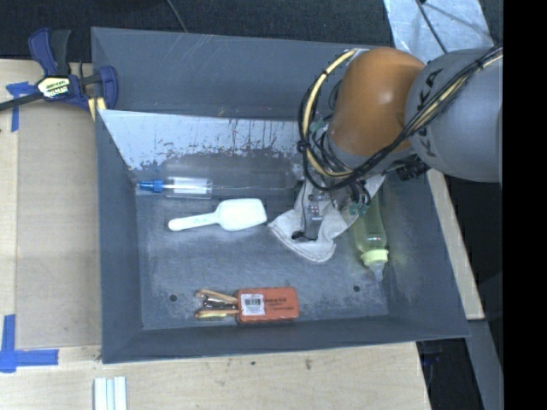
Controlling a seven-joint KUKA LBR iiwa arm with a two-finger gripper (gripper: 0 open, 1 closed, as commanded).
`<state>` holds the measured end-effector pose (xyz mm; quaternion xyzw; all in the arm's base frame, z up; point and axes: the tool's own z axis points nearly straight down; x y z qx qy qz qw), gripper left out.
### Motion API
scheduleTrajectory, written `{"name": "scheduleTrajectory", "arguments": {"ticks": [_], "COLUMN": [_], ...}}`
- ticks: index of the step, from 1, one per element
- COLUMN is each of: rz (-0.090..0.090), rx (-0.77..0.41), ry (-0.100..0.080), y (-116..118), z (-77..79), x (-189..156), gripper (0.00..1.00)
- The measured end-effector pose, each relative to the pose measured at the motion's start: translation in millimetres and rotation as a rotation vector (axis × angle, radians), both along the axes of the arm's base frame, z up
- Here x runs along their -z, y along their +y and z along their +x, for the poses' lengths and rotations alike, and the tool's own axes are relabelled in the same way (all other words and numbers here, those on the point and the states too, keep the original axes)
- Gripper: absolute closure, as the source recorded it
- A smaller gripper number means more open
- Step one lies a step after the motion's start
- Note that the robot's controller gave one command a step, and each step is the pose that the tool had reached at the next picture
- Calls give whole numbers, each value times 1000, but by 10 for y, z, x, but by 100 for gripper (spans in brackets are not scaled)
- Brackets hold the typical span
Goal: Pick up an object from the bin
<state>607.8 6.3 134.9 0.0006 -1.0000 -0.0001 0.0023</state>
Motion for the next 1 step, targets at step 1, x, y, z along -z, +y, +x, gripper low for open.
{"name": "scheduleTrajectory", "arguments": {"ticks": [1], "rz": [0], "rx": [0], "ry": [-8], "y": [0], "z": [17], "x": [-52], "gripper": [0]}}
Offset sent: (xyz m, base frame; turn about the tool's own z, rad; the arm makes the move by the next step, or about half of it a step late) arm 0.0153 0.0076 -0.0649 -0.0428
